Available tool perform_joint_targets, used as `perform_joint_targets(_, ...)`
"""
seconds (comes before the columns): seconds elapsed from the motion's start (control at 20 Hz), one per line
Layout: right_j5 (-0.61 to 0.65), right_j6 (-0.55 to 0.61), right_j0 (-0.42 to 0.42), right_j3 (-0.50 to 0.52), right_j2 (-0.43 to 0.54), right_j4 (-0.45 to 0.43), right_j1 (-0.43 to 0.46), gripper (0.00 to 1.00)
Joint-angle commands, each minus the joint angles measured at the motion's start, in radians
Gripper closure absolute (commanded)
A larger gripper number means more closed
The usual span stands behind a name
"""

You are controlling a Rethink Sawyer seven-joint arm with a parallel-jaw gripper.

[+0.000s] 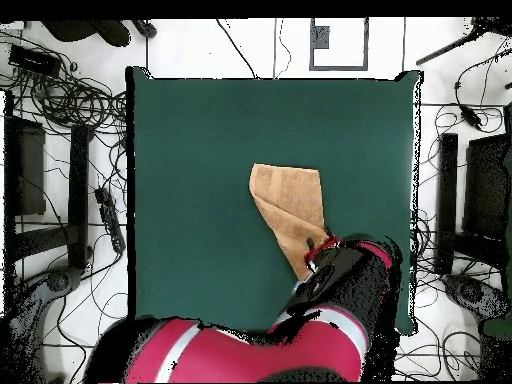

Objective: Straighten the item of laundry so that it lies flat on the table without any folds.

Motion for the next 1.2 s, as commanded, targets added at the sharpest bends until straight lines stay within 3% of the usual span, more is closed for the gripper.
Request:
perform_joint_targets(0.05,0.101,0.231,0.103,-0.093,0.027,-0.133,0.087,0.00)
perform_joint_targets(0.2,0.087,0.279,0.121,-0.102,0.015,-0.157,0.106,0.00)
perform_joint_targets(0.75,0.103,0.224,0.113,-0.098,0.011,-0.114,0.134,0.00)
perform_joint_targets(1.2,0.096,0.264,0.141,-0.102,-0.005,-0.143,0.157,0.00)
